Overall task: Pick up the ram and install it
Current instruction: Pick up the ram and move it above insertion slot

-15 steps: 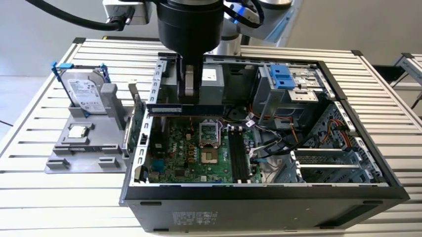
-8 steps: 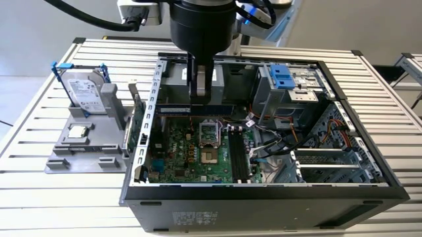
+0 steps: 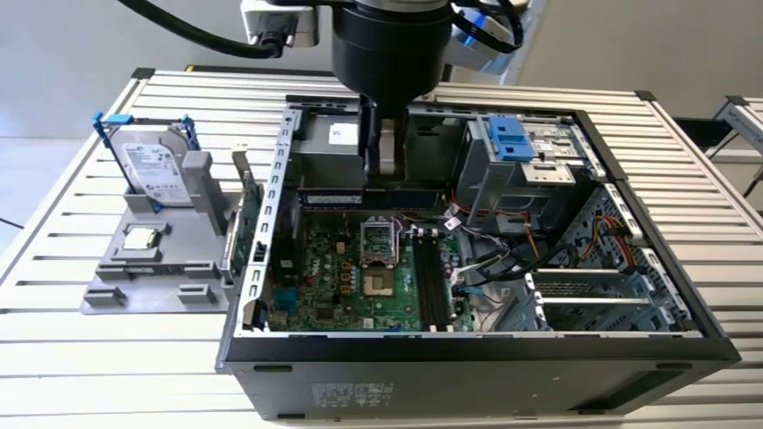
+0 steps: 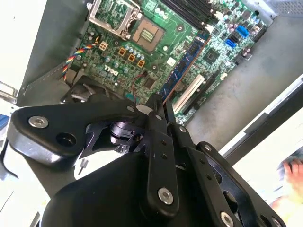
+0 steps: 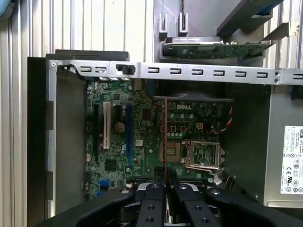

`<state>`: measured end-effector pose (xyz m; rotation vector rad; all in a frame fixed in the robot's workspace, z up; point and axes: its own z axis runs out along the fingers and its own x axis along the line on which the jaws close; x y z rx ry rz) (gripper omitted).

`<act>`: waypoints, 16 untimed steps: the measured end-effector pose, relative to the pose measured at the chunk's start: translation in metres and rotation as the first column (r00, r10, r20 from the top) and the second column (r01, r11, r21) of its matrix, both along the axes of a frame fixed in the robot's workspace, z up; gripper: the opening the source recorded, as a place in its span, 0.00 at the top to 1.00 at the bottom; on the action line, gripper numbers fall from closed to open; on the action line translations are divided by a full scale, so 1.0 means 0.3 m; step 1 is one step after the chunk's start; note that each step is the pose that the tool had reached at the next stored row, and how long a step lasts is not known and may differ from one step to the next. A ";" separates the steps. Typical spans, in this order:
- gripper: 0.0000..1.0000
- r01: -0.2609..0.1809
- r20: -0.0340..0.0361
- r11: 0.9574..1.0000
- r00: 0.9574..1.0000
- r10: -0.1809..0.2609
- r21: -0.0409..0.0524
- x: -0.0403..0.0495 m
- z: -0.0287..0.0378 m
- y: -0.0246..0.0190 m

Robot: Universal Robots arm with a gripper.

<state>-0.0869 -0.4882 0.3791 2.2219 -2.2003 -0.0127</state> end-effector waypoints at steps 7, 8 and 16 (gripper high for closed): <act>1.00 0.000 0.000 1.000 1.000 0.000 -0.001 0.044 0.000 0.000; 1.00 0.000 0.000 1.000 1.000 0.000 -0.001 0.051 0.000 0.000; 1.00 0.004 0.000 1.000 1.000 -0.004 -0.002 0.118 0.000 0.000</act>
